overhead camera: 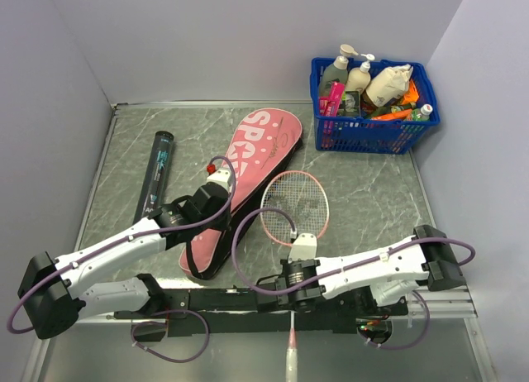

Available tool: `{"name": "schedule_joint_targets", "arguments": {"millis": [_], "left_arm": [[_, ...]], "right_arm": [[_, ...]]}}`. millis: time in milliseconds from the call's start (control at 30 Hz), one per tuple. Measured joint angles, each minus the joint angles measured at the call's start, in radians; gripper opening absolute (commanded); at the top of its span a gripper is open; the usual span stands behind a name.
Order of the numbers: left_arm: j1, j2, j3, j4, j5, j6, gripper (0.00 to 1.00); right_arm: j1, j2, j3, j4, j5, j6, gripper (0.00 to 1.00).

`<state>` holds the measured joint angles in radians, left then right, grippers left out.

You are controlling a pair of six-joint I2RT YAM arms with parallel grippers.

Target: Pack up the badminton gear

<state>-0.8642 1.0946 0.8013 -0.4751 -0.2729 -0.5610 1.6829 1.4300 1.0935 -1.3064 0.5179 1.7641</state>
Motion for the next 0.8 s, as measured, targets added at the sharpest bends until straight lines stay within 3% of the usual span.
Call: {"name": "schedule_joint_targets", "arguments": {"millis": [800], "left_arm": [[0.0,-0.013,0.038,0.002,0.03,0.0,0.01]], "right_arm": [[-0.146,-0.061,-0.114,0.238,-0.04,-0.27,0.0]]}}
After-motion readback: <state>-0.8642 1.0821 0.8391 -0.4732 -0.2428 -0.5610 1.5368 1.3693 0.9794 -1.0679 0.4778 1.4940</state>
